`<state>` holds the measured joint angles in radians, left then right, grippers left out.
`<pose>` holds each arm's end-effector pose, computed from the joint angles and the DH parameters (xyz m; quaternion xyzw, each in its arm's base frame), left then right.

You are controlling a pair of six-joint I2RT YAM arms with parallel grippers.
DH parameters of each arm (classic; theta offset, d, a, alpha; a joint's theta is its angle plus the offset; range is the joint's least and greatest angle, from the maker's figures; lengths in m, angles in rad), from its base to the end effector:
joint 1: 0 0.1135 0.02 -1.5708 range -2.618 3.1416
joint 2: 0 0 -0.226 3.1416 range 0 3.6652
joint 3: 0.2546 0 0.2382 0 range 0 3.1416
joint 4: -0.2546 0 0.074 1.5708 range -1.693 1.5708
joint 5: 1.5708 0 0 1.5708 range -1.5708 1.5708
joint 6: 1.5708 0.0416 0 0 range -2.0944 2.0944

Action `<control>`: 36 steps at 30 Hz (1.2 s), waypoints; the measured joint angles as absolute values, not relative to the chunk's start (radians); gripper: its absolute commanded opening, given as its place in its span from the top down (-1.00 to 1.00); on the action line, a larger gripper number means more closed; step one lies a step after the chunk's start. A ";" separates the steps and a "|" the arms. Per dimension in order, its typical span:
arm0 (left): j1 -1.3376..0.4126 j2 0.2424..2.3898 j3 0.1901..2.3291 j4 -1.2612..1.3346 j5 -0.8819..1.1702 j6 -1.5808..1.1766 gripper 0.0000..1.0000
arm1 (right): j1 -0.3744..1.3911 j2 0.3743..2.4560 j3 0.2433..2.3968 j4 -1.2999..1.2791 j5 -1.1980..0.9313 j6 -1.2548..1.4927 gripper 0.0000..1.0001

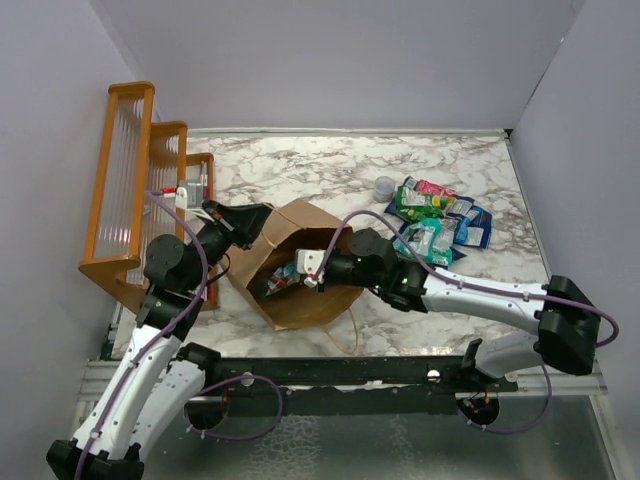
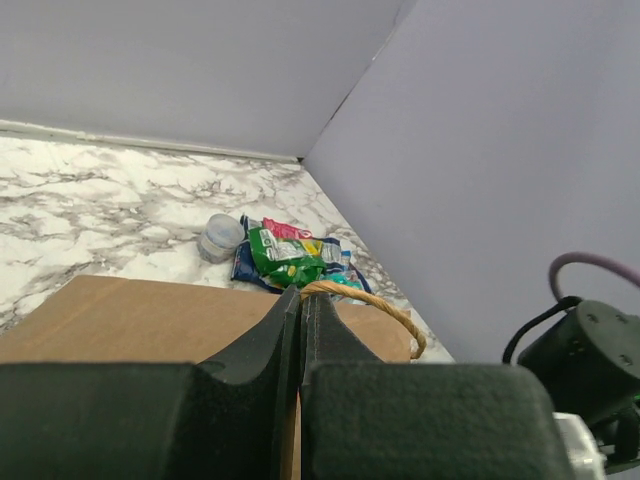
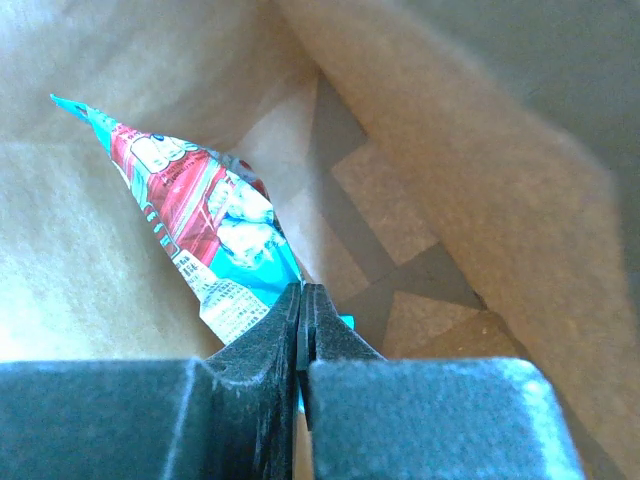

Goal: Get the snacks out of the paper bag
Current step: Take out the snack from the paper bag, then adjust the paper bag at the center of the board, then place the snack at the center of the board.

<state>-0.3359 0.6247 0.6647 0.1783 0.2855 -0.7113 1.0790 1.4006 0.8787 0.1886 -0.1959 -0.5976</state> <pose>0.1621 -0.0690 0.3395 -0.0066 0.6293 -0.4631 0.6240 0.1439 0.2859 0.2358 -0.6407 0.5000 0.2150 0.5416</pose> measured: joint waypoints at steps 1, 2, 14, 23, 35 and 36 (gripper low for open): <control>-0.336 0.630 0.665 0.178 0.286 -0.711 1.00 | 1.079 1.381 0.884 0.183 -0.204 -0.588 0.97; -0.336 0.633 0.665 0.175 0.284 -0.711 1.00 | 1.079 1.369 0.888 0.178 -0.208 -0.580 0.97; -0.336 0.643 0.712 0.036 0.154 -0.702 1.00 | 1.079 1.128 0.979 0.047 -0.213 -0.554 0.97; -0.336 0.730 0.791 0.004 0.094 -0.698 1.00 | 1.079 0.993 1.137 0.009 -0.075 -0.608 0.97; -0.336 0.835 0.955 0.019 0.133 -0.695 1.00 | 0.928 1.090 1.184 0.249 0.419 -0.669 0.97; -0.336 0.847 0.968 0.032 0.143 -0.702 1.00 | 0.865 1.100 1.175 0.237 0.417 -0.624 0.97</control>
<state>-0.3359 0.8471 0.9684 0.0322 0.1429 -0.7025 0.8654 1.1004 1.1751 0.2371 0.4168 -0.6243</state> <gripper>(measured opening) 0.019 0.018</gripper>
